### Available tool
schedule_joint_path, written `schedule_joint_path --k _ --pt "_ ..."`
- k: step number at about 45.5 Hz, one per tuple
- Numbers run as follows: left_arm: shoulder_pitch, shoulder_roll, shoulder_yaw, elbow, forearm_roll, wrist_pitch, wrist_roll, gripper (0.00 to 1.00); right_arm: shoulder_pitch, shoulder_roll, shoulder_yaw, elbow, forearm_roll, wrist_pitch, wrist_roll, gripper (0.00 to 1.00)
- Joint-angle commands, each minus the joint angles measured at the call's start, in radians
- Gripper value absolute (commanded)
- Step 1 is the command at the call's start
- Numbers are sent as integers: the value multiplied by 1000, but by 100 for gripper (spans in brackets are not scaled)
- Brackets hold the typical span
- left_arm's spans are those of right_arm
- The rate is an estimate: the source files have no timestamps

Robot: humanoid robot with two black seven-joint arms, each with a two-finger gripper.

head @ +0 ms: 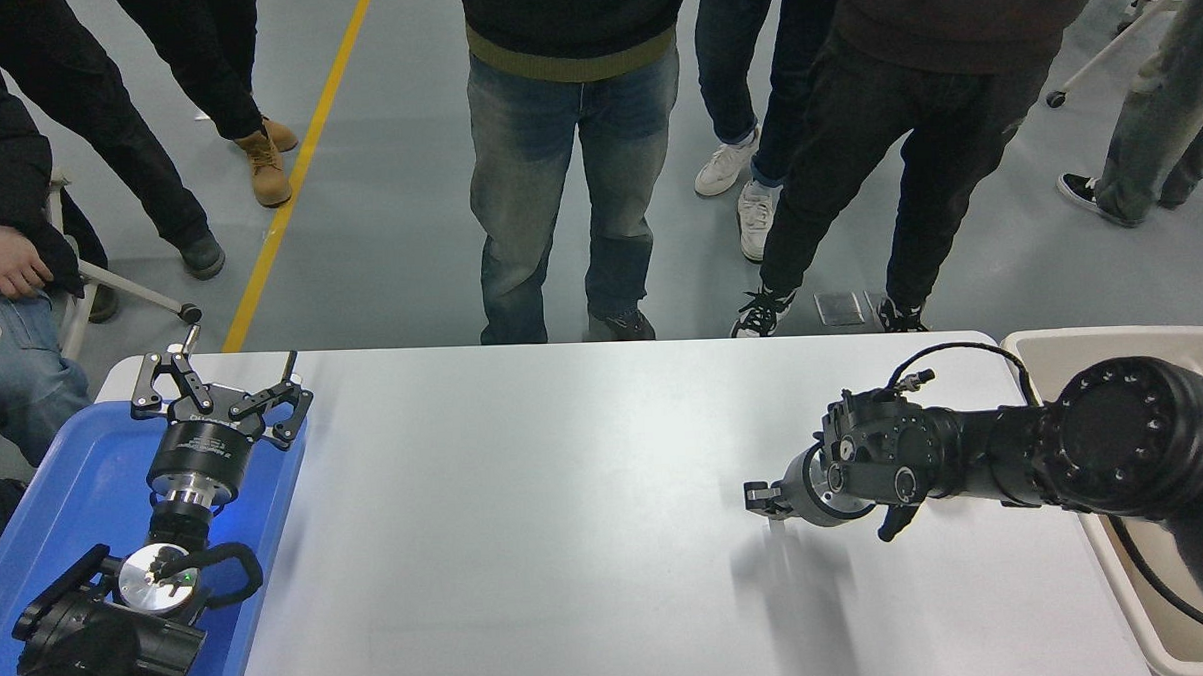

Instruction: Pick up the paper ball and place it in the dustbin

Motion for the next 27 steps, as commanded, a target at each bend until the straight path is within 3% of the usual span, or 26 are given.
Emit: schedule_joint_path --k 1,15,25,27 --pt "1 0 0 0 1 0 0 99 2 0 -1 1 2 0 0 0" --pt "1 3 2 0 0 0 0 99 60 0 -2 38 9 11 0 0" --pt "1 3 2 0 0 0 0 99 233 0 -7 219 18 49 1 0" --pt "1 3 2 0 0 0 0 99 285 -17 -7 273 20 66 1 19"
